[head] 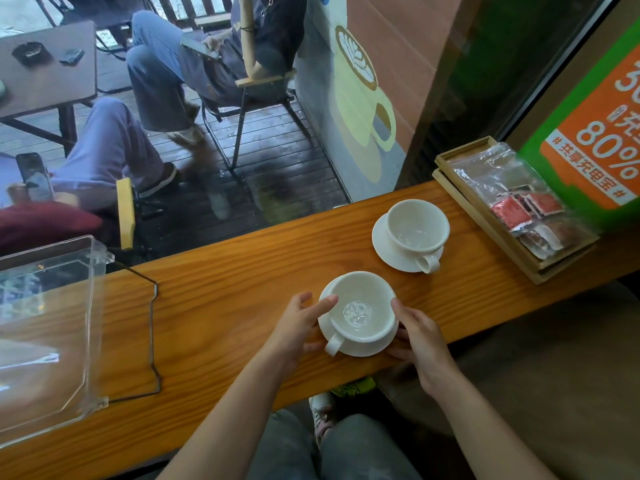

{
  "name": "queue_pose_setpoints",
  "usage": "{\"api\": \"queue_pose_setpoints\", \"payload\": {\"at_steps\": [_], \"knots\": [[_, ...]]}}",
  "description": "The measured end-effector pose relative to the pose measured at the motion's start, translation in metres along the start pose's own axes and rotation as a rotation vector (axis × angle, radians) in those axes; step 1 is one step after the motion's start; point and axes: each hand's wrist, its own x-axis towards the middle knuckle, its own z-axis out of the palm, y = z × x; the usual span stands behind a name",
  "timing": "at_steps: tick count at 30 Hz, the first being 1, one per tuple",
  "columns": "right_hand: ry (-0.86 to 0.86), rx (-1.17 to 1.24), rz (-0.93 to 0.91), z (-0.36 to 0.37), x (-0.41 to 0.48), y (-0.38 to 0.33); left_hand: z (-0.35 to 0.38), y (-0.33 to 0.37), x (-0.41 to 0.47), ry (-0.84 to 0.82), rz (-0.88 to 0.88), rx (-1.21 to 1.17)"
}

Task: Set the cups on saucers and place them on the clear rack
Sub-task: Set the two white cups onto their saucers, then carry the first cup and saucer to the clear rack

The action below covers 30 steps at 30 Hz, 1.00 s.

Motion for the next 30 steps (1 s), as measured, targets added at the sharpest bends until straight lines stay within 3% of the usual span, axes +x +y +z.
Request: {"api": "queue_pose_setpoints", "payload": {"at_steps": [4, 12, 18, 30], "knots": [[-0.051, 0.035, 0.0, -0.001, -0.001, -0.002, -0.002, 0.003, 0.008, -0.033, -0.059, -0.043], [-0.035, 0.035, -0.049, 0.007, -0.006, -0.009, -0.01, 0.004, 0.005, -0.062, -0.015, -0.085], [-0.086, -0.07, -0.13, 0.029, -0.015, -0.037, -0.034, 0.014, -0.018, -0.01, 0.136, -0.144], [-0.38, -0.165, -0.45, 0.139, -0.084, -0.118, -0.135, 0.053, -0.119, 0.171, 0.467, -0.294]]}}
